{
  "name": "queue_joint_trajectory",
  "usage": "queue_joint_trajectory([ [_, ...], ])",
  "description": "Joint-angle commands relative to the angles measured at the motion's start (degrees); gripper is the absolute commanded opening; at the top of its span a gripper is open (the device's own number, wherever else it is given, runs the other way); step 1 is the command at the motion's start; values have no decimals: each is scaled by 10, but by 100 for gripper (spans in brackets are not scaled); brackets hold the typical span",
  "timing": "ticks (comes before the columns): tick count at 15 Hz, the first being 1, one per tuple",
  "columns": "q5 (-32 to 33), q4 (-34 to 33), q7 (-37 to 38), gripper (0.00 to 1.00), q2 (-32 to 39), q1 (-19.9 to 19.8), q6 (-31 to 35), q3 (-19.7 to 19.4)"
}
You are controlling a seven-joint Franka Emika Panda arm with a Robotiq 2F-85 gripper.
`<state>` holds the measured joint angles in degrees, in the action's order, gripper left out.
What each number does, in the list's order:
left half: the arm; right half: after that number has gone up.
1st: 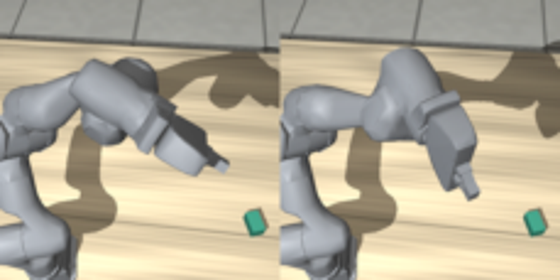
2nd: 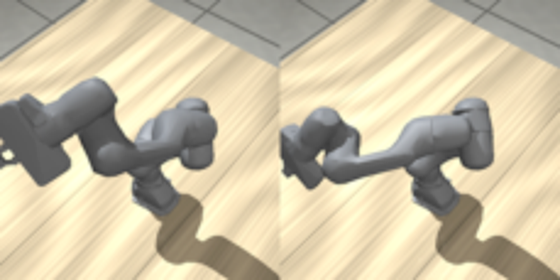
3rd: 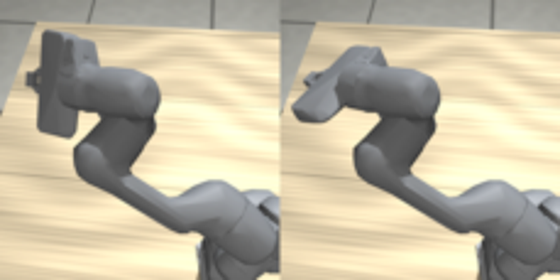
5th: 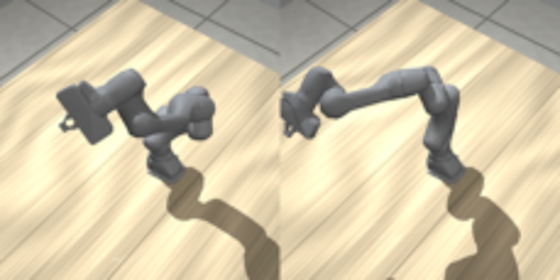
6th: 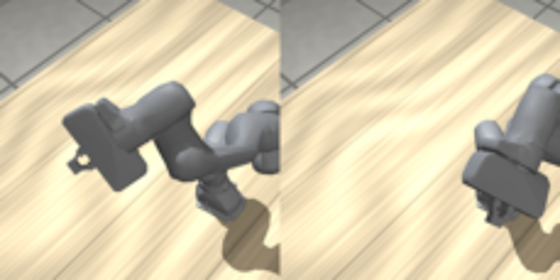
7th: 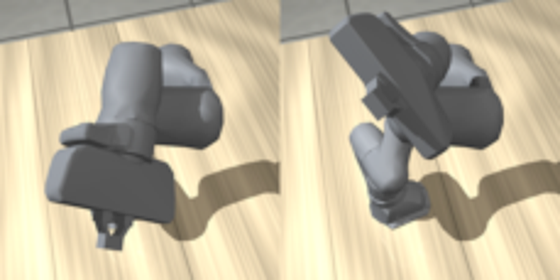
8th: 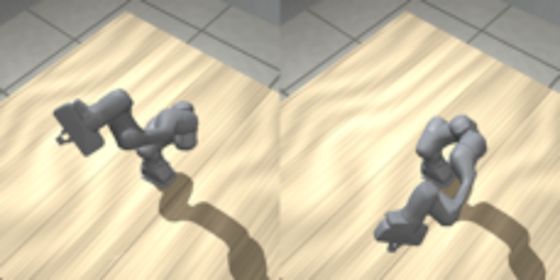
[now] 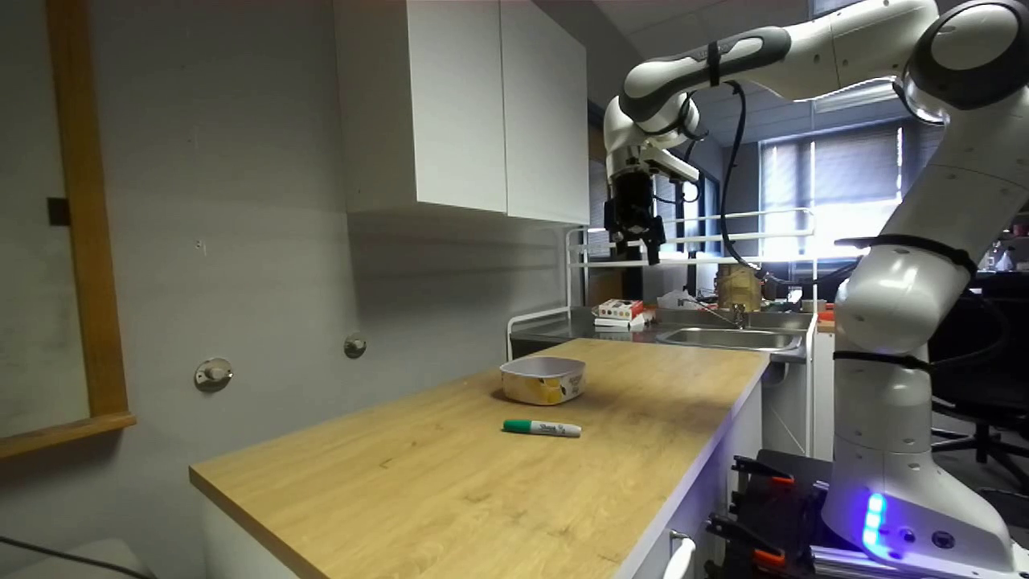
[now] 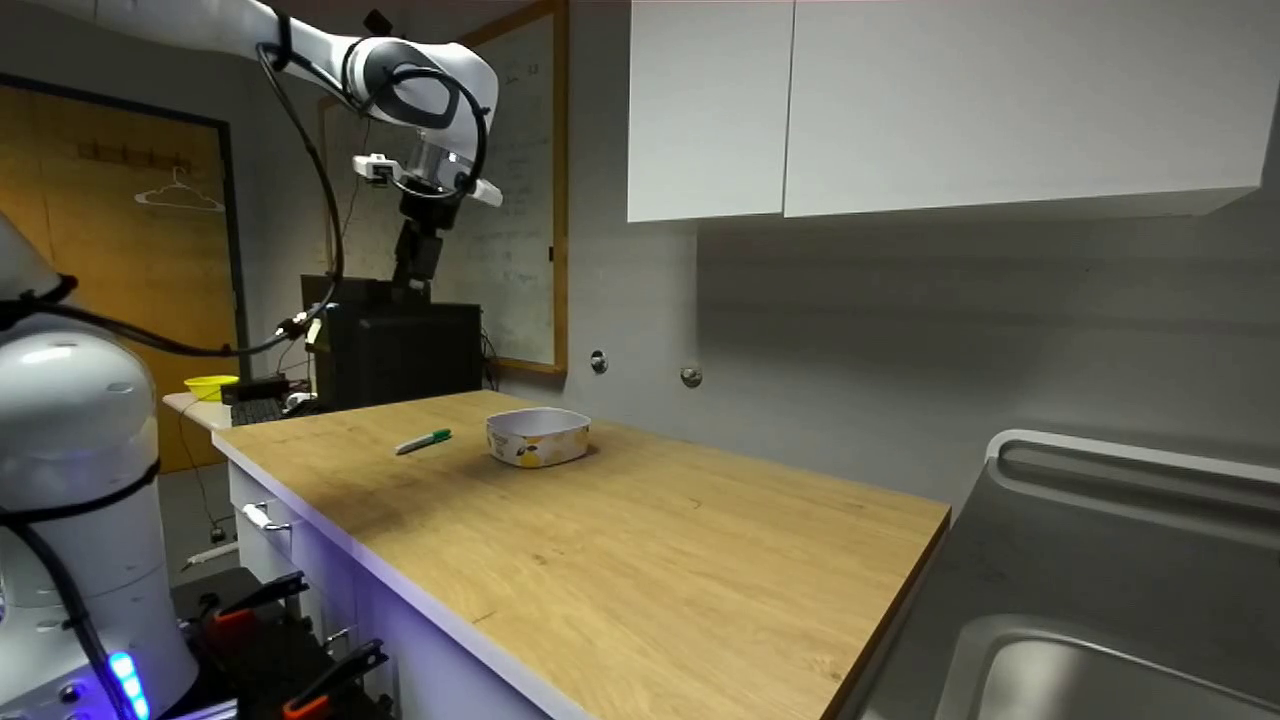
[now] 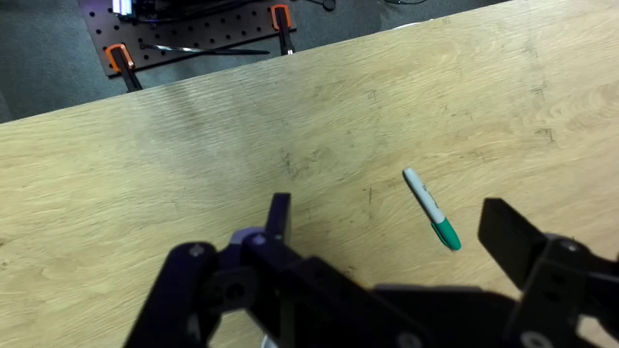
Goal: Put the marker in the bowl
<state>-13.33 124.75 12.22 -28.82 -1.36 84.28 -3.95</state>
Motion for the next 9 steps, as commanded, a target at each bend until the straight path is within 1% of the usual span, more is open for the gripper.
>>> queue_joint_trajectory([
  [1,-1,-3,-3,100,7,-15,2,14],
  [5,7,1,7,100,34,-13,22,33],
  [9,32,20,31,100,83,-2,53,74],
])
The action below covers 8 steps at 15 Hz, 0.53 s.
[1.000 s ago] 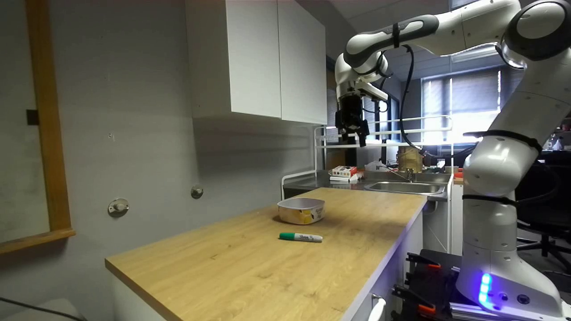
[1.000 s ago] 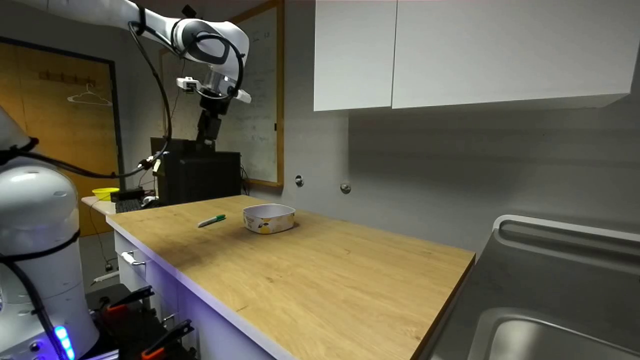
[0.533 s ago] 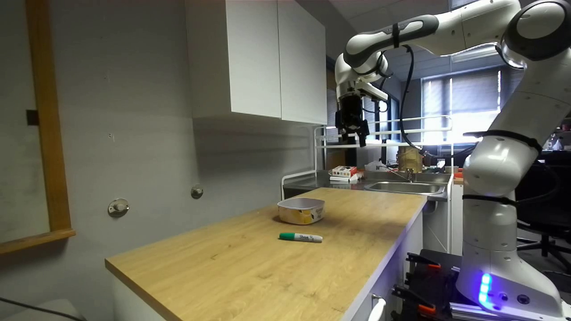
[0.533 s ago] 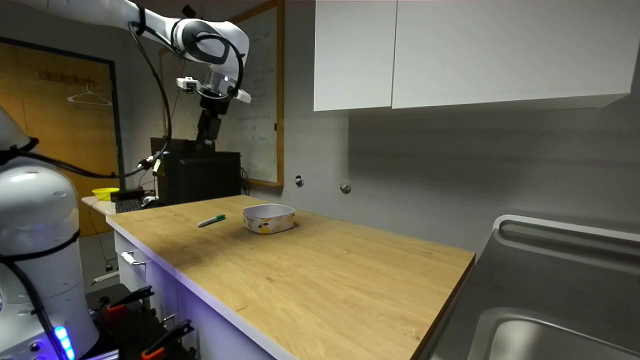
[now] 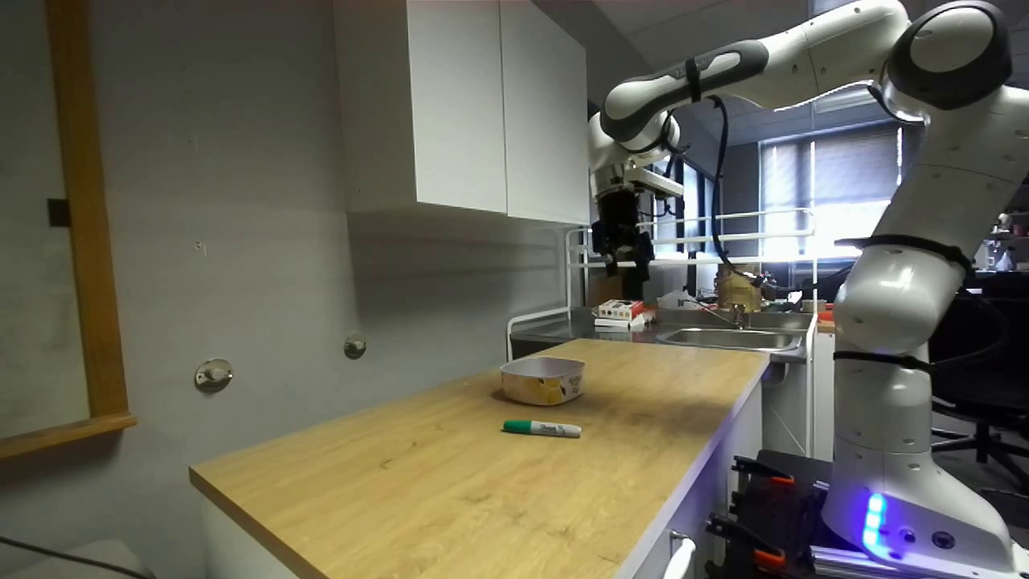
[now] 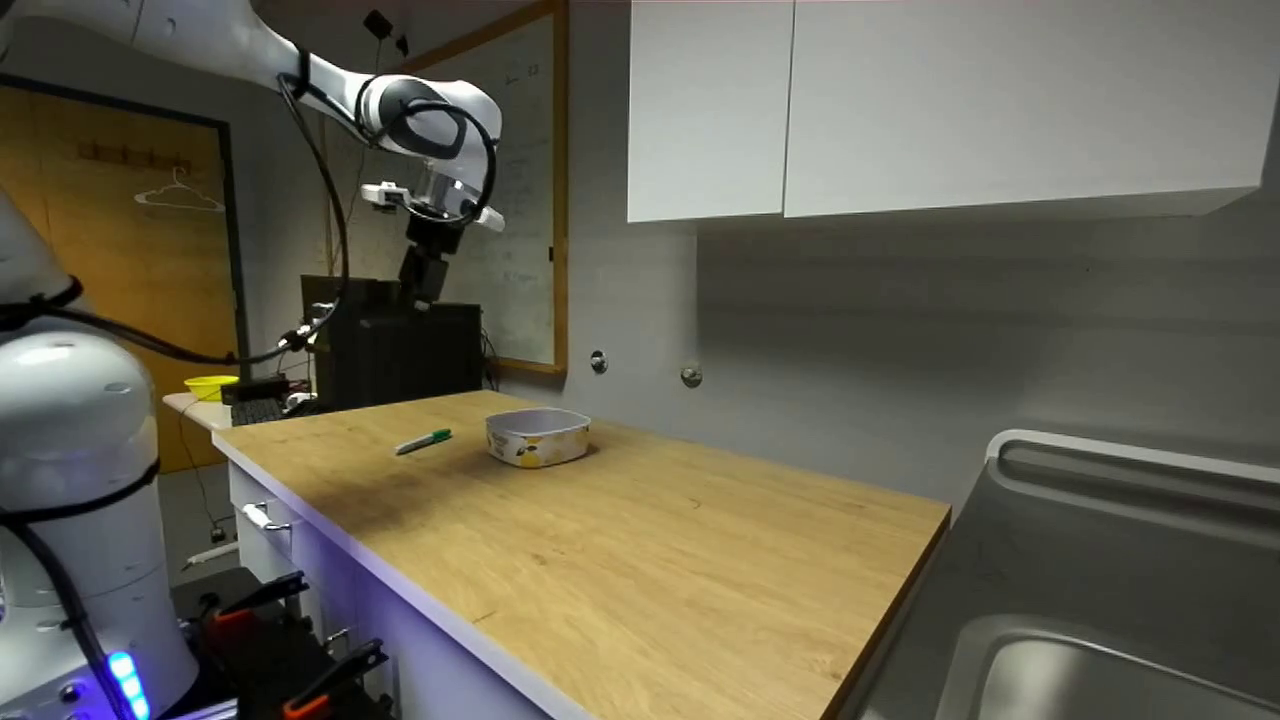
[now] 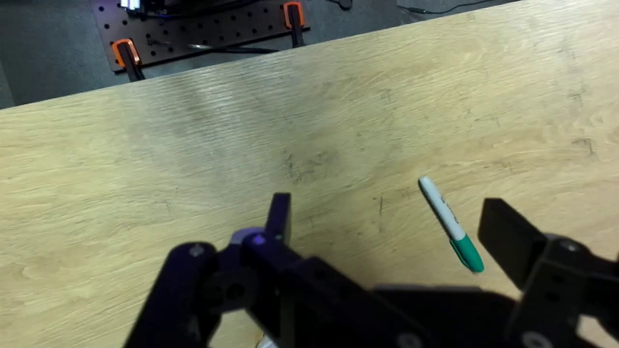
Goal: Put the marker in the bowl
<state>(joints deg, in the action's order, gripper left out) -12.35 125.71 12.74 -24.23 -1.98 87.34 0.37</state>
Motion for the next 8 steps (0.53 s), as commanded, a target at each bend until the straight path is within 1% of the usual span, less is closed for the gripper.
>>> queue_joint_trajectory([
  [1,30,14,35,100,53,9,30,42],
  [5,55,21,71,100,128,32,56,79],
  [8,69,8,94,100,185,52,62,92],
])
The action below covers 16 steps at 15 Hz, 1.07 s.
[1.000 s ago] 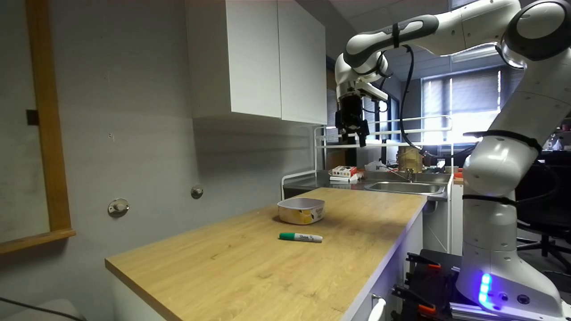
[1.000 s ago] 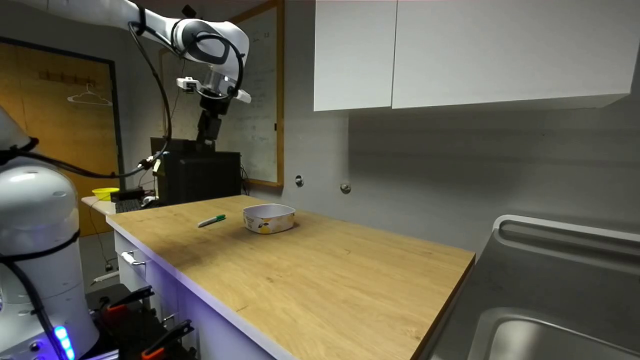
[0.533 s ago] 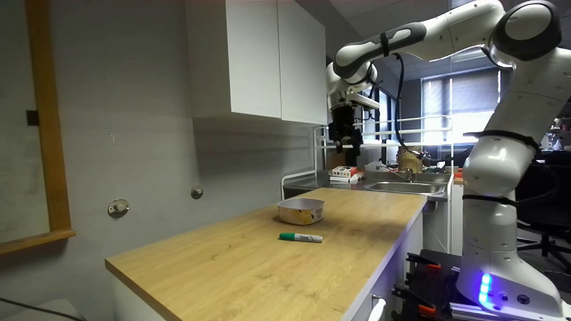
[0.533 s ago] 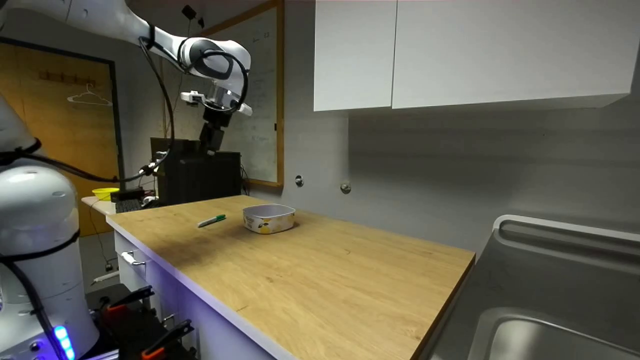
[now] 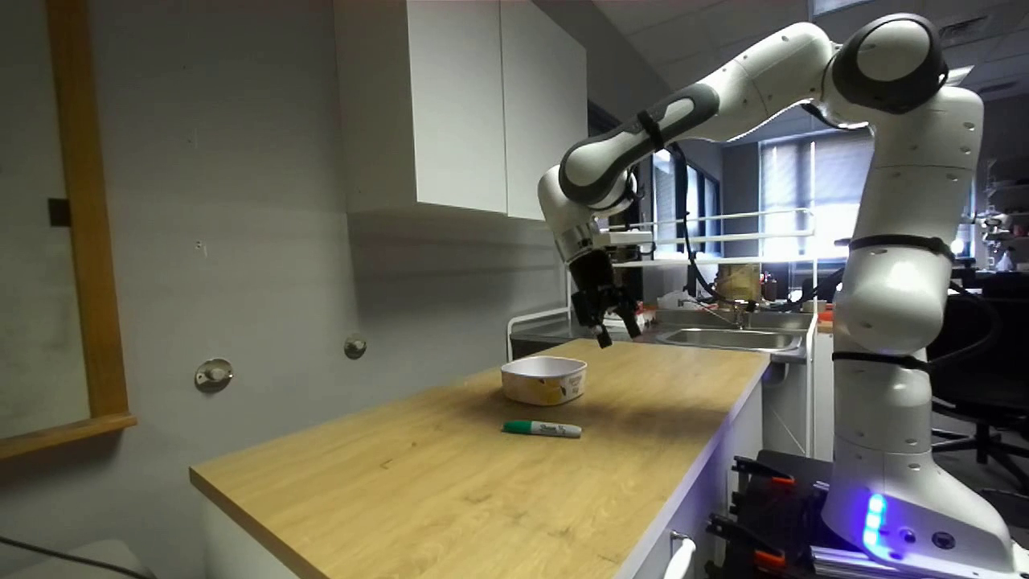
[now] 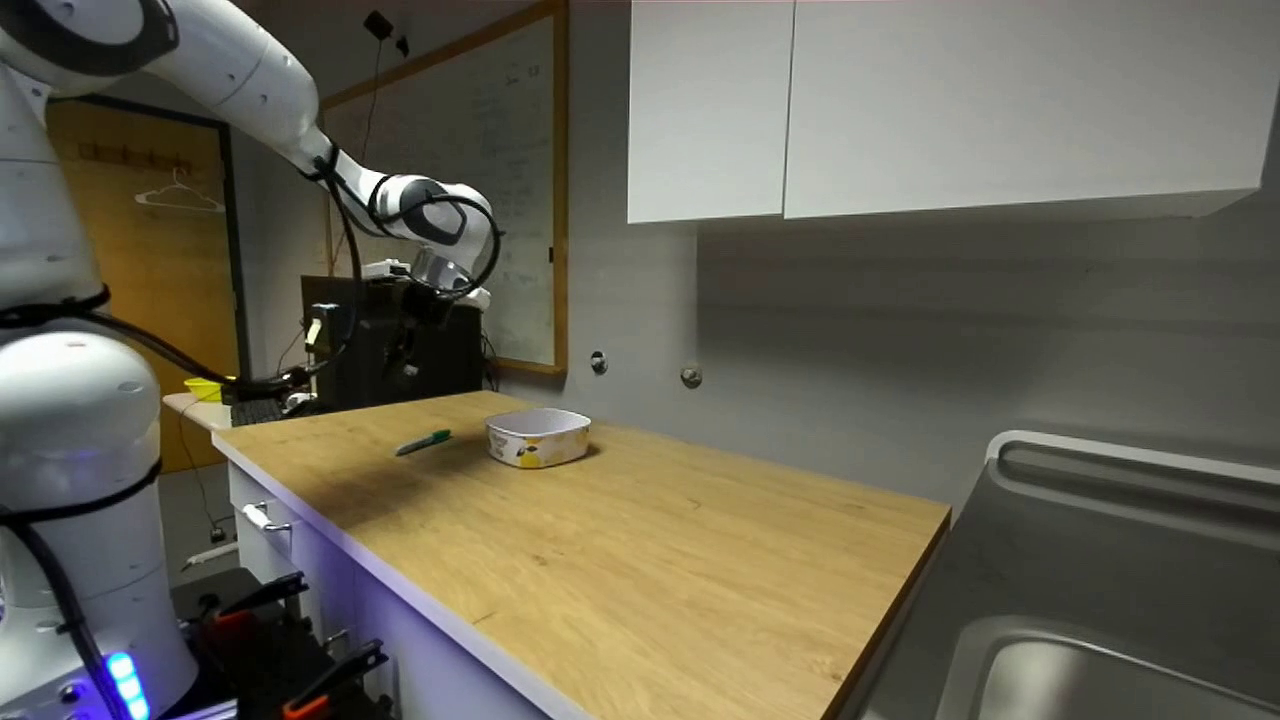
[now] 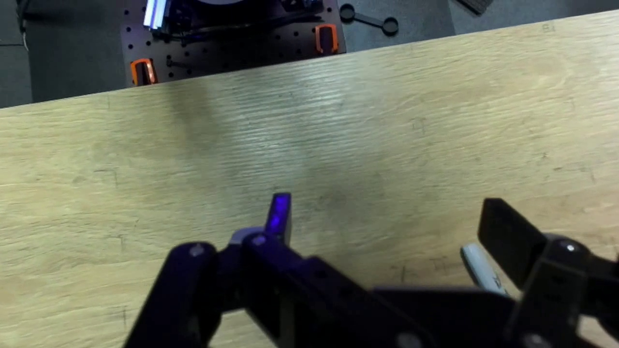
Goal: Put the marker in the bowl
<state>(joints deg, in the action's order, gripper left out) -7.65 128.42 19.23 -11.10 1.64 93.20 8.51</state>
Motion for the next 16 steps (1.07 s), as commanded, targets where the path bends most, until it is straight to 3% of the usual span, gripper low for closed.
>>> queue_joint_trajectory([
  [1,26,-25,33,100,71,23,5,13],
  [16,23,-161,24,100,262,59,-5,-9],
])
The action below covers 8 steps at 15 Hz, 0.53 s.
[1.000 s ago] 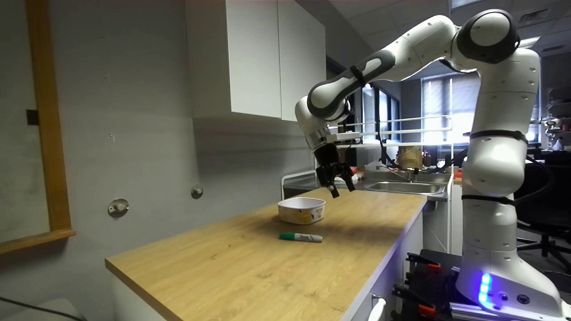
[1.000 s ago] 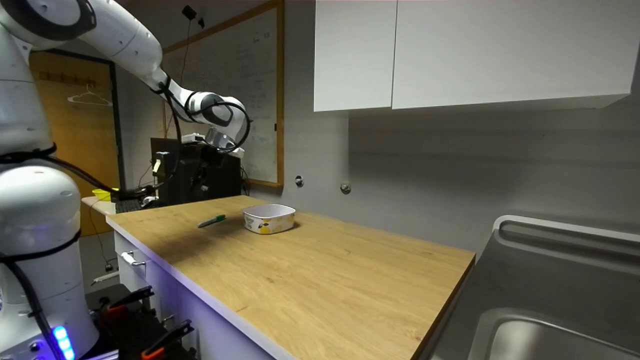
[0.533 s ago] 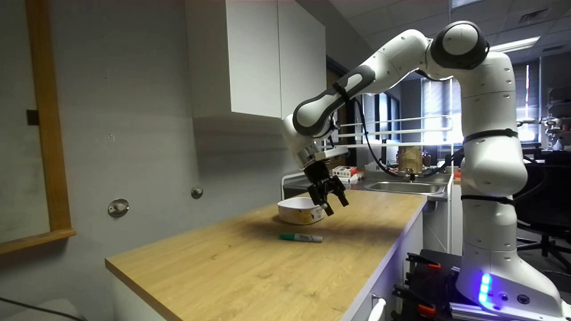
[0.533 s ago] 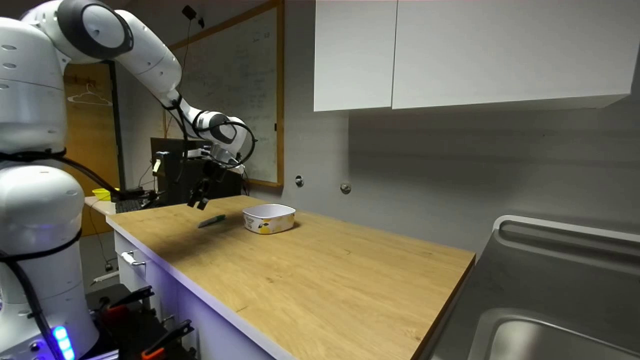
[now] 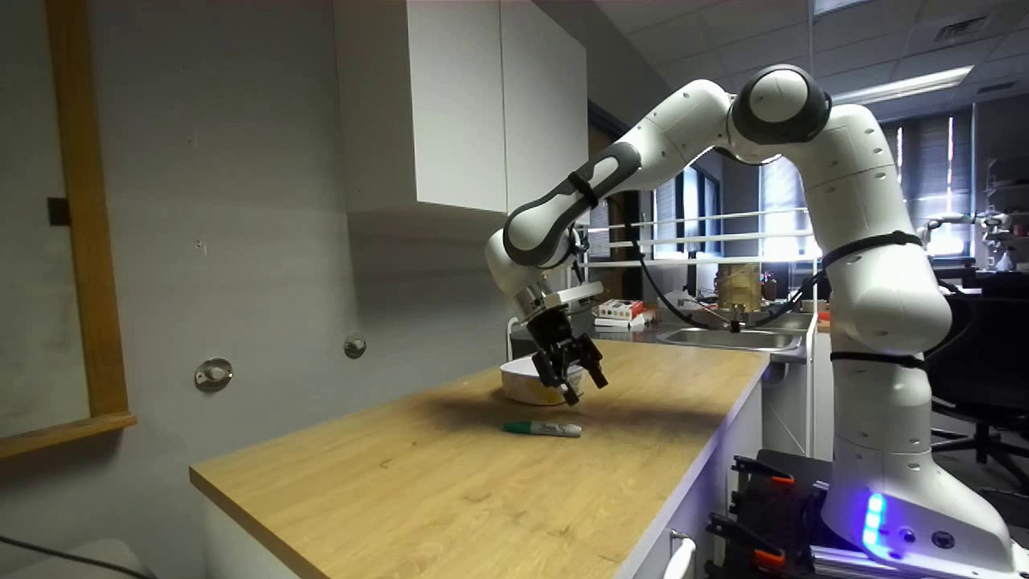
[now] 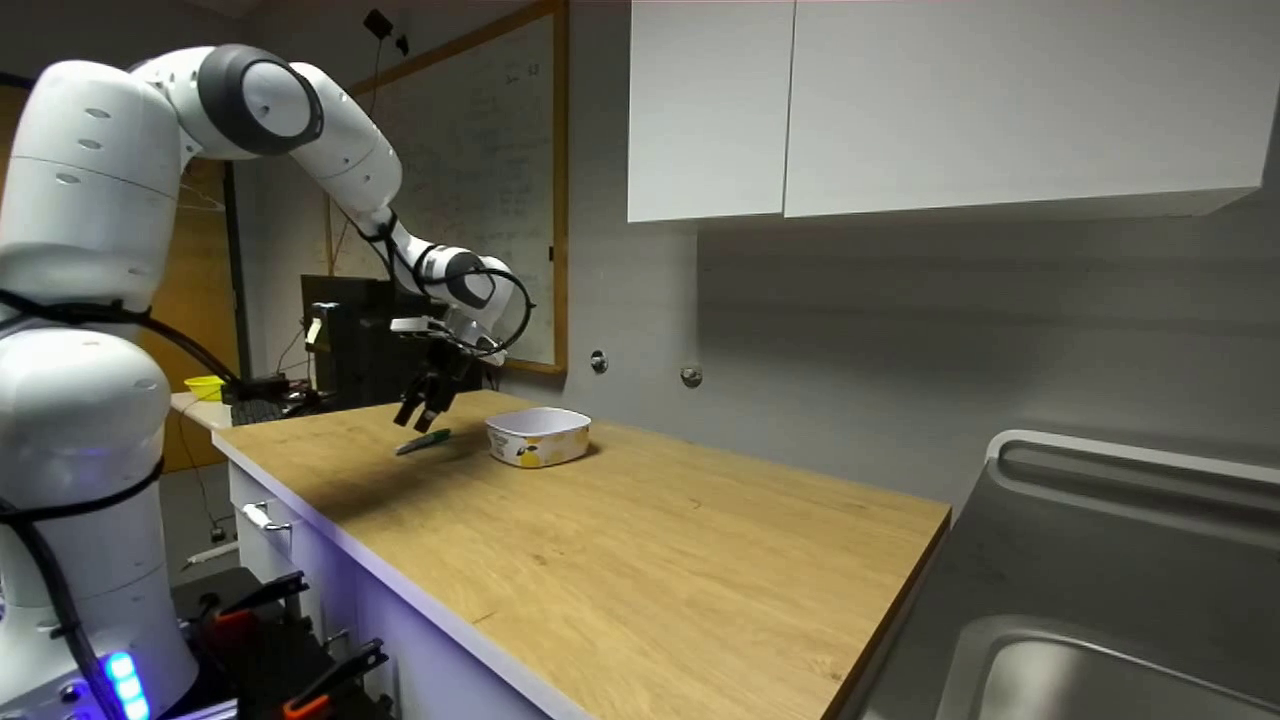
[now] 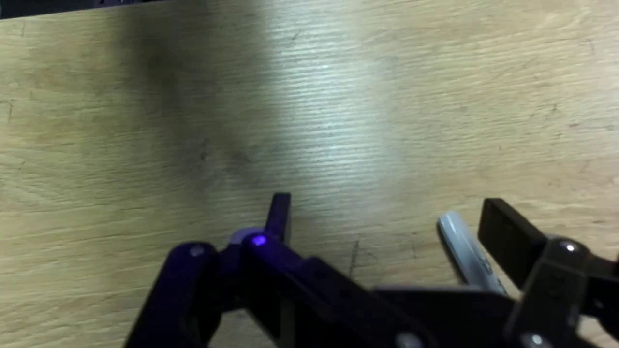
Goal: Put the marker in the bowl
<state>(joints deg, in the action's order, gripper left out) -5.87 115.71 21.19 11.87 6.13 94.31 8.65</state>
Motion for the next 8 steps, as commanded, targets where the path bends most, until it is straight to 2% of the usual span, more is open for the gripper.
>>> queue_joint_trajectory([
  [1,-2,-8,-2,100,10,13,-2,-13],
  [8,-5,-9,-10,100,-2,4,-4,-26],
])
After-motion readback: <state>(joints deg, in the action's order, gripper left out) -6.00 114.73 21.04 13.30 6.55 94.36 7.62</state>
